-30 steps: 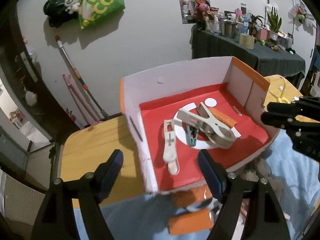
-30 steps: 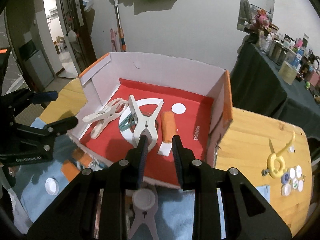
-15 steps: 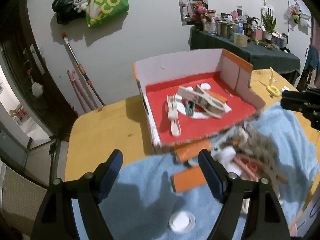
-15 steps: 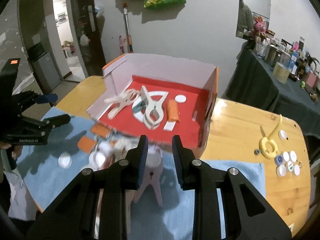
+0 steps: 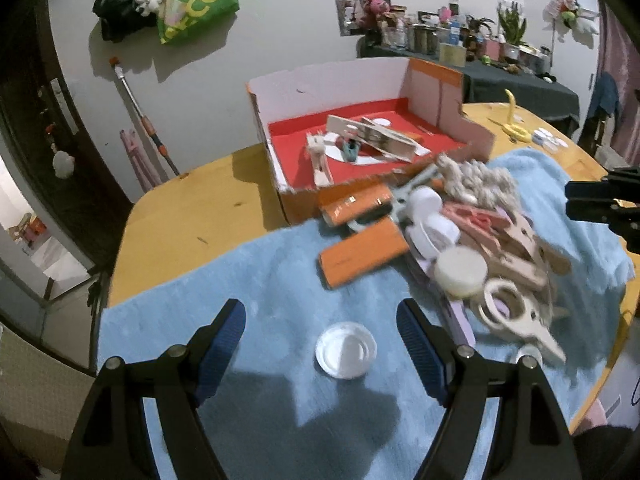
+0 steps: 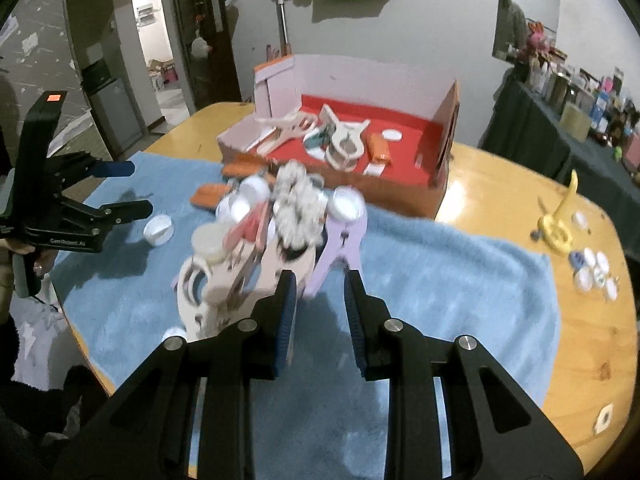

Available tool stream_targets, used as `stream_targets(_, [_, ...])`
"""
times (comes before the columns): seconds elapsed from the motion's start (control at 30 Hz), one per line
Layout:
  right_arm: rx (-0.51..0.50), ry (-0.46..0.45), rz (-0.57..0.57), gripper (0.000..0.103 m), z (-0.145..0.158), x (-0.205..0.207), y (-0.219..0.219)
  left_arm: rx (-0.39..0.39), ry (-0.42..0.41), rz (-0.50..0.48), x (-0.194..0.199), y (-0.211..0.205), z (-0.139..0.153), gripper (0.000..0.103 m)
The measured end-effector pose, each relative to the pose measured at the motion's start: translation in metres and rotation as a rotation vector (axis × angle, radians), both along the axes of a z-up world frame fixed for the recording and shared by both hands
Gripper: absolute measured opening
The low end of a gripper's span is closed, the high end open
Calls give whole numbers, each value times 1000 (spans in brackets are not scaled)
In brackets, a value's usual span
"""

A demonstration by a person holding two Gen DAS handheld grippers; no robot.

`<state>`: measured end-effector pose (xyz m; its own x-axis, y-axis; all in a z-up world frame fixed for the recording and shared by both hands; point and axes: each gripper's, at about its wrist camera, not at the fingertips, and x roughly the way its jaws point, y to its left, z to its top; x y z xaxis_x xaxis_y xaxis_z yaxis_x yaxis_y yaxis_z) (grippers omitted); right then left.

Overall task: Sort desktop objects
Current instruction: 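Withdraw both tools from the box back over the pile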

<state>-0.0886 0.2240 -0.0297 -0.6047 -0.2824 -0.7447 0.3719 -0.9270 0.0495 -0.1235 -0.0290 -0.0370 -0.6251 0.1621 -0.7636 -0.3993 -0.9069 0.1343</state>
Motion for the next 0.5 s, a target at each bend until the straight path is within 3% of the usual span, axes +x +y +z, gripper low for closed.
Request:
stream_targets(0.27, [-78,-35,-5,24,-18,7,-3,-13,-3,-33,12,0,-16,80])
stream_targets(0.5, [-97,-12,-36,24,-17,-14,-13,-10,-16,-32,10,1,-27,80])
